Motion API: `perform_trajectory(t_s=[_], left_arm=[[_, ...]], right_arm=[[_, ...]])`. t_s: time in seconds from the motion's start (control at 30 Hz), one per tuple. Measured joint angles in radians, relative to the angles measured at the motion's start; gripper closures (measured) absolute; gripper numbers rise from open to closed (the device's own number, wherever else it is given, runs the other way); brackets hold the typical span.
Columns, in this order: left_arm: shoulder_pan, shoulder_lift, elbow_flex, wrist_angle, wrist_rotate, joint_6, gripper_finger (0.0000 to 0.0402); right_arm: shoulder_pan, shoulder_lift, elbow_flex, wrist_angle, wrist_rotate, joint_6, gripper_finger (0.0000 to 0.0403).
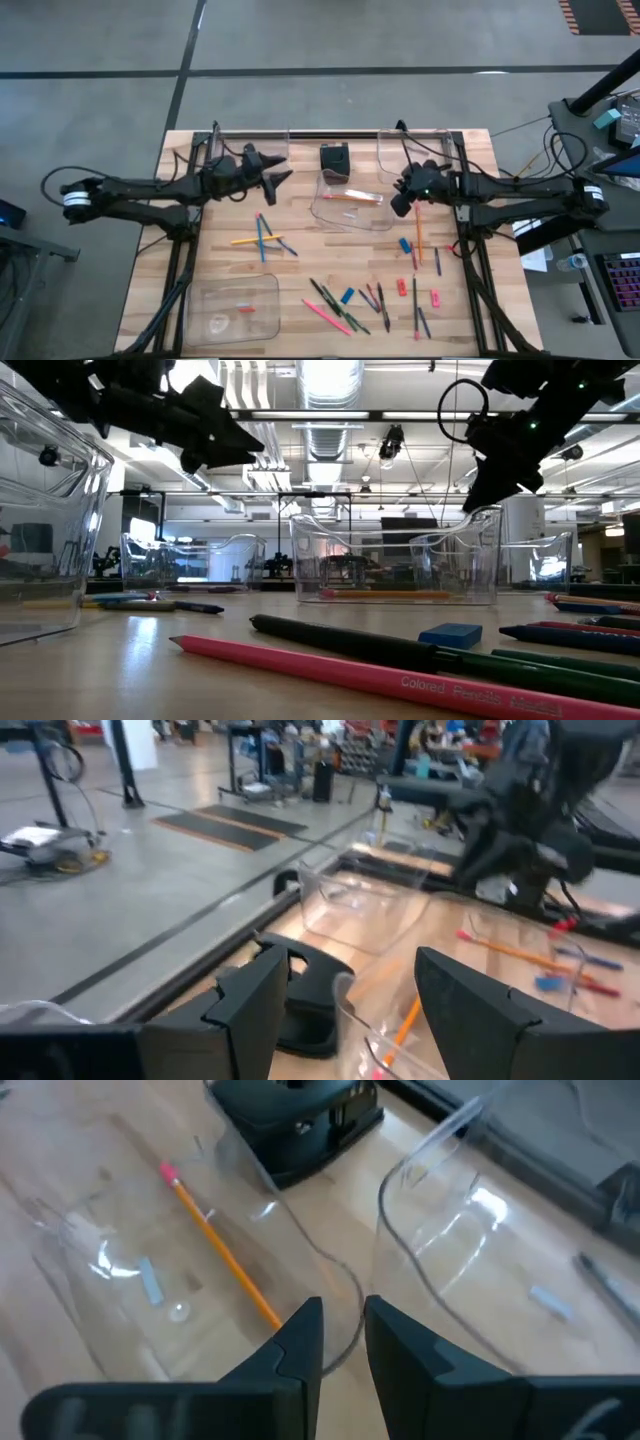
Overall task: Sort crayons/erasers/pens/pencils in bins
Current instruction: Adjust the middle transparent bin
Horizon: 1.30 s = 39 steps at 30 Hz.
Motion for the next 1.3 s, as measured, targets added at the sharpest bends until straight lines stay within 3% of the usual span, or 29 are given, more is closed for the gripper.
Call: perform_trajectory(t_s=[0.23,0.47,0.77,1.0,1.3], left_arm=[[-0.020,0.223,0.122,0.008,0.193,0.062,0.0195],[-0.092,0.439,0.329,-0.186,0.197,0.231,0.0195],[-0.191,0.572,0.507,-0.409,0.099,0.376,0.0195],[-0.234,0.571,0.566,-0.596,-0.087,0.375,0.0195],[-0.267,0.570,0.566,-0.613,-0.101,0.402,0.0195]], right_arm=[[0.001,0.000,0.002,0.110,-0.097,-0.069,0.0335],[0.001,0.000,0.002,0.108,-0.104,-0.092,0.0335],[0.001,-0.001,0.002,0.115,-0.104,-0.103,0.0335],[0.002,-0.002,0.002,0.116,-0.104,-0.103,0.0335],[0.002,-0.002,0.002,0.120,-0.104,-0.103,0.0335]])
